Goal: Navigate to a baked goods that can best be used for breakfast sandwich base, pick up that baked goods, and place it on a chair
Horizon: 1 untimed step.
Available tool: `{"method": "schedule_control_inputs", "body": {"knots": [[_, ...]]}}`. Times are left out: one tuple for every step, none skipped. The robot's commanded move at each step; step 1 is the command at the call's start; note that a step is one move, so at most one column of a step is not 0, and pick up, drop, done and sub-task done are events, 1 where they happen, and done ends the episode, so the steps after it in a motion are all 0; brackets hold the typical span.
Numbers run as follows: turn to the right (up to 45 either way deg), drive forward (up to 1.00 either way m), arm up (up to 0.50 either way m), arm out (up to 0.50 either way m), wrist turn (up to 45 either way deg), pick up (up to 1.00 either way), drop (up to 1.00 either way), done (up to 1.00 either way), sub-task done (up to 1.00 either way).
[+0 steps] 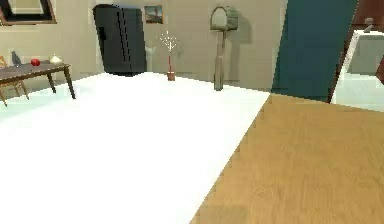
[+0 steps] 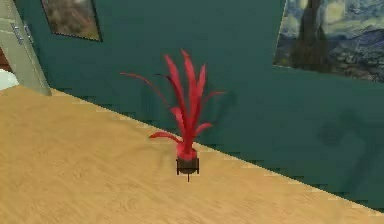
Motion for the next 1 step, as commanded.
{"method": "schedule_control_inputs", "body": {"knots": [[-45.0, 0.0, 0.0, 0.0, 0.0, 0.0, 0.0, 0.0, 0.0]]}}
